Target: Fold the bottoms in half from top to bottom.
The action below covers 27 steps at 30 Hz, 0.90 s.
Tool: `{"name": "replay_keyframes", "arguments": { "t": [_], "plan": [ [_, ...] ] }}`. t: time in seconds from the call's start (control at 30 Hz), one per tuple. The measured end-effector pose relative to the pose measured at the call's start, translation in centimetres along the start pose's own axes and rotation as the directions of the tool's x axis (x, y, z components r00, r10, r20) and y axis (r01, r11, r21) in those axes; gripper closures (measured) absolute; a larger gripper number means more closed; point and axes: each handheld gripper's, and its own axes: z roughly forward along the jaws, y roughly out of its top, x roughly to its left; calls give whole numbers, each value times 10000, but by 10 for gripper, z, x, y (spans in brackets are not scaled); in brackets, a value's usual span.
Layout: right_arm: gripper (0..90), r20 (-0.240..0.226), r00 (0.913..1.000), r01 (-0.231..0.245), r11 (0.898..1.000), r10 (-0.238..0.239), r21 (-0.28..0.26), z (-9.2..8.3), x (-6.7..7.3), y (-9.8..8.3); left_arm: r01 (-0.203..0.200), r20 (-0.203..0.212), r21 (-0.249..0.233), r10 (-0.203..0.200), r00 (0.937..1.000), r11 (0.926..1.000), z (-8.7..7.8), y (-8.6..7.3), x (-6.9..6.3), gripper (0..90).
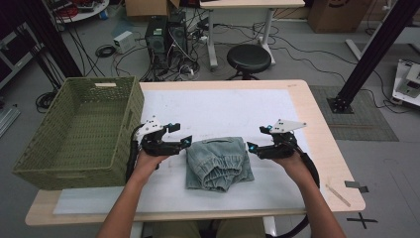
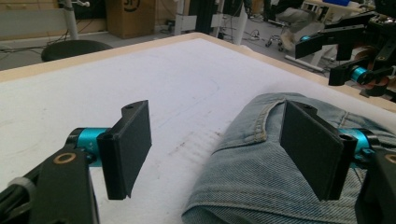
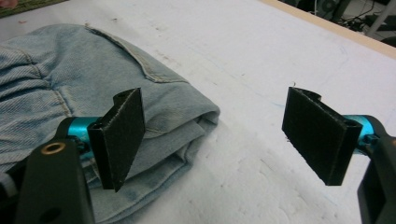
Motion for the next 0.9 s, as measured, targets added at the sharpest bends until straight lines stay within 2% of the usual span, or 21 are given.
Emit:
{"name": "replay_keyframes", "arguments": {
  "t": [0.3,0.37,0.53,0.7,0.9],
  "plan": [
    [218,343,9993,-153,9999,155,-69,-7,-8,-5,-247,-521,-11,246,9983,9997,-6,0,4,254],
    [219,282,9994,-194,9998,195,-54,-8,-8,-6,-249,-575,-43,247,9980,9997,-6,0,4,254],
    [219,335,9993,-170,9999,171,-17,-10,-9,-7,-325,-519,-34,323,9981,9995,-6,1,3,254],
    [219,339,9992,-205,9998,205,-13,-12,-10,-9,-83,-422,148,89,9991,9999,-5,-1,3,254],
    [219,377,9989,-284,9996,283,9,-12,-10,-13,-32,-400,171,39,9992,9998,-5,-1,3,254]
  ]
}}
